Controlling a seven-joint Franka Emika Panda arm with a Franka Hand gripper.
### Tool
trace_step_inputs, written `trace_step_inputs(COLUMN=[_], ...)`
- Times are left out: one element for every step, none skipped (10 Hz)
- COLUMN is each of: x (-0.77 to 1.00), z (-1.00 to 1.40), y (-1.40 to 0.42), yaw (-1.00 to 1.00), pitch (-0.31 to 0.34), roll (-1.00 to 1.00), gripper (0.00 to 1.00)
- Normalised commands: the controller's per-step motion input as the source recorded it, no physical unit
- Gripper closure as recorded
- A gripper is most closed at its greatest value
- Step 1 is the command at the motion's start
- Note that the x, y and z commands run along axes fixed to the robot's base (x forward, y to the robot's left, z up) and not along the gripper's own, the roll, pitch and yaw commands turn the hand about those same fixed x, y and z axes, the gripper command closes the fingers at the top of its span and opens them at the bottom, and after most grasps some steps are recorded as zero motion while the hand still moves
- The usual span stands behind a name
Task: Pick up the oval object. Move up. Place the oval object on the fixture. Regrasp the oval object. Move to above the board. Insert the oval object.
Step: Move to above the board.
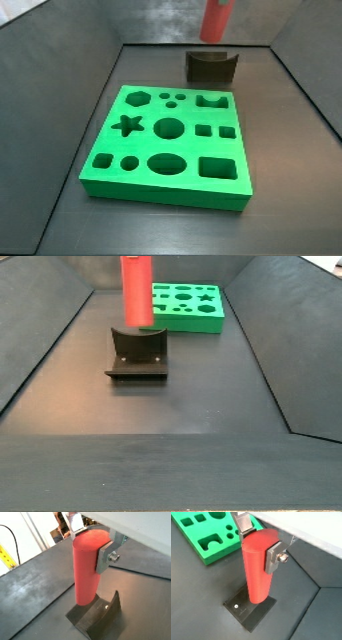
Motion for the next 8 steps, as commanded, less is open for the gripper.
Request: trace_step_inputs(x=[0.01, 0.02, 0.02, 0.03, 0.03, 0.02, 0.02, 0.02], z=[1.0, 1.0, 1.0, 0.87, 0.68, 0.53, 0.39, 0.25], y=[-0.08, -0.06, -0.06, -0.04, -0.03, -0.02, -0.01, -0.01], yaw=[0.02, 0.02, 0.02, 0.02, 0.02, 0.02, 0.02, 0.02], pitch=[0.146, 0.146, 0.146, 0.146, 0.145, 0.144, 0.145, 0.143], roll=[-0.07, -0.07, -0.07, -0.06, -0.06, -0.07, -0.08, -0.08], gripper=[1.0, 1.0, 1.0, 1.0, 1.0, 1.0, 1.0, 1.0])
